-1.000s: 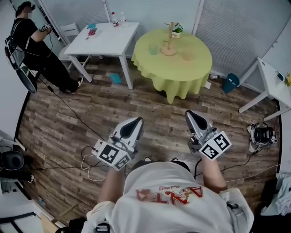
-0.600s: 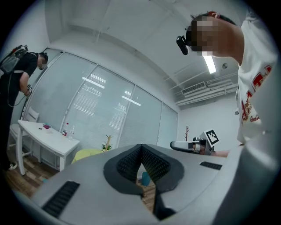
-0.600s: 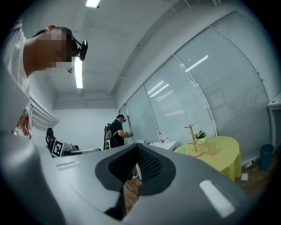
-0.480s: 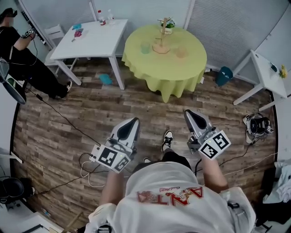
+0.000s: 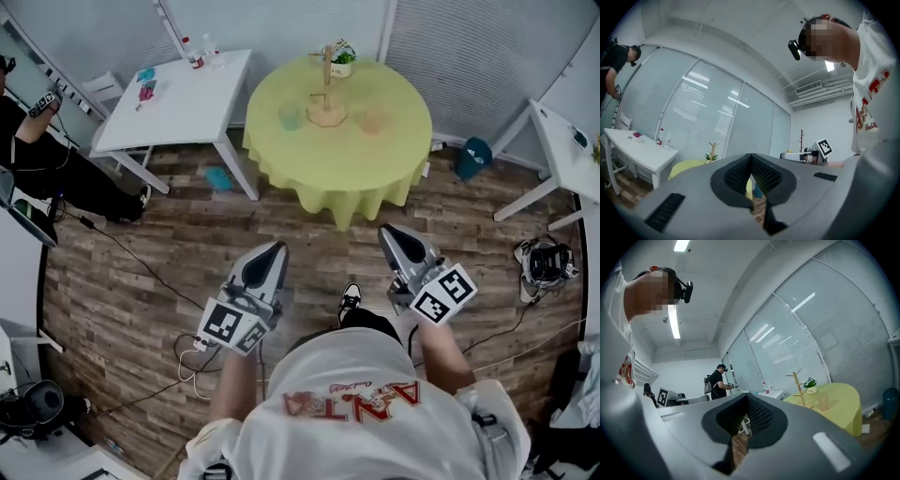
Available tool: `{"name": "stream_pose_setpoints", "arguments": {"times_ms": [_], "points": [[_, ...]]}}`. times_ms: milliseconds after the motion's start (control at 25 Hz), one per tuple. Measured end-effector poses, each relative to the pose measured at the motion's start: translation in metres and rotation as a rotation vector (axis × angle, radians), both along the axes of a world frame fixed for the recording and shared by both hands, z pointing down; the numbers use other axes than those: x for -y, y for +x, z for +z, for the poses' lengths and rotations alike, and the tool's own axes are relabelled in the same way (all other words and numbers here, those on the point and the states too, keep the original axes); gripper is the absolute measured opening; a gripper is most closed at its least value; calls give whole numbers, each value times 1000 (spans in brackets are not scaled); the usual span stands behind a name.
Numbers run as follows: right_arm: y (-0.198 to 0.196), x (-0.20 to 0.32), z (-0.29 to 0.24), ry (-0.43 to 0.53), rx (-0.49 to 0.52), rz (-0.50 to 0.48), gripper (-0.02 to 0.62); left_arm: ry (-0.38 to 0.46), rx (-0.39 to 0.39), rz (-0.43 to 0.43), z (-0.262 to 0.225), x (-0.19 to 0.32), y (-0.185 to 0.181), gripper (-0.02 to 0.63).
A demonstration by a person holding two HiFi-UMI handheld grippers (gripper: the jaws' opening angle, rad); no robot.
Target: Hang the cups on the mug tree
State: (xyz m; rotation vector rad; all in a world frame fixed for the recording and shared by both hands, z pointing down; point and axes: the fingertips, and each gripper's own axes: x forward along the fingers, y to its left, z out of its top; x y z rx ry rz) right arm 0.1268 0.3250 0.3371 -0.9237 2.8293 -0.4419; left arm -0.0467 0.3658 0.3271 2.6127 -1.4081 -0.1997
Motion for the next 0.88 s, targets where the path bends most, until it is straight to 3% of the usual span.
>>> {"name": "stream_pose_setpoints", "arguments": {"times_ms": [400,880], "points": [[26,117,5,-38,22,-87,-3,-46,16,-67,-2,108,34,9],[22,198,27,-77,56,-120,-3,-92,49,-99,8,182,41,9]]}}
